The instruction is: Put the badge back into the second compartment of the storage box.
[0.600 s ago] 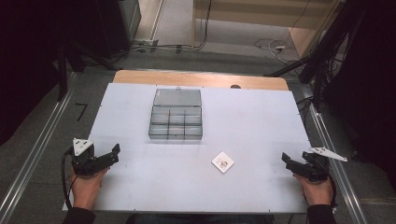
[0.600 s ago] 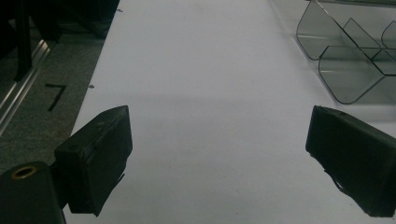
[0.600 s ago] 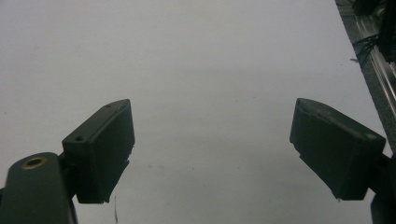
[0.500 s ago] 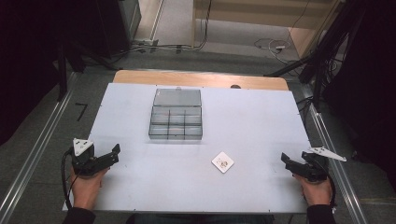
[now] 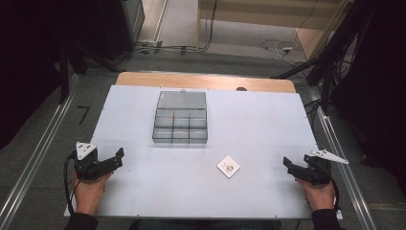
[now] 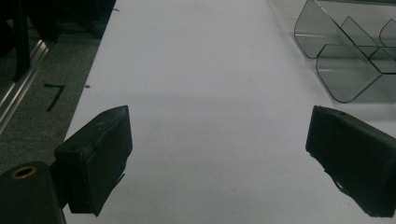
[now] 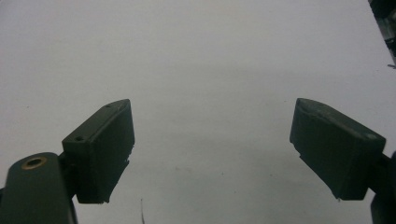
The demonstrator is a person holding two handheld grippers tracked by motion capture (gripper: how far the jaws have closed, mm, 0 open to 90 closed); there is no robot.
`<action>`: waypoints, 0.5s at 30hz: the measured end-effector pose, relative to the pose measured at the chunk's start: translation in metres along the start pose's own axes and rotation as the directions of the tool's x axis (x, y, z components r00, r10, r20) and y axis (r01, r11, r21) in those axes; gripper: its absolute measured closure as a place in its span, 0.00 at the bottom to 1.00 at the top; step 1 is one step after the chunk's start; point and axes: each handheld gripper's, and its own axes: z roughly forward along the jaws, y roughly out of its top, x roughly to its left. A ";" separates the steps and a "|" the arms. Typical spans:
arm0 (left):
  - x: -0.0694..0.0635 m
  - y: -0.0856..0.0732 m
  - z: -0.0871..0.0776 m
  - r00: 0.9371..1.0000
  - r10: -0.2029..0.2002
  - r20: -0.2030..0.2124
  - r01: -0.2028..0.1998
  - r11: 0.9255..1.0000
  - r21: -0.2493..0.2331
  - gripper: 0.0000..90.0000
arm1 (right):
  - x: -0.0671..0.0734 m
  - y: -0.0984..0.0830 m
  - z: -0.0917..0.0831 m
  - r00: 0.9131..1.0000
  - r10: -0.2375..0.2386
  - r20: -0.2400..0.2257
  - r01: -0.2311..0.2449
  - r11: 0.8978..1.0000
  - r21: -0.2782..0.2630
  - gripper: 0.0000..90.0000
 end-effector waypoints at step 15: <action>-0.001 0.000 0.003 1.000 0.005 0.002 -0.005 1.000 0.012 0.06 | 0.013 0.002 0.006 0.999 -0.042 -0.030 0.043 0.999 0.005 0.13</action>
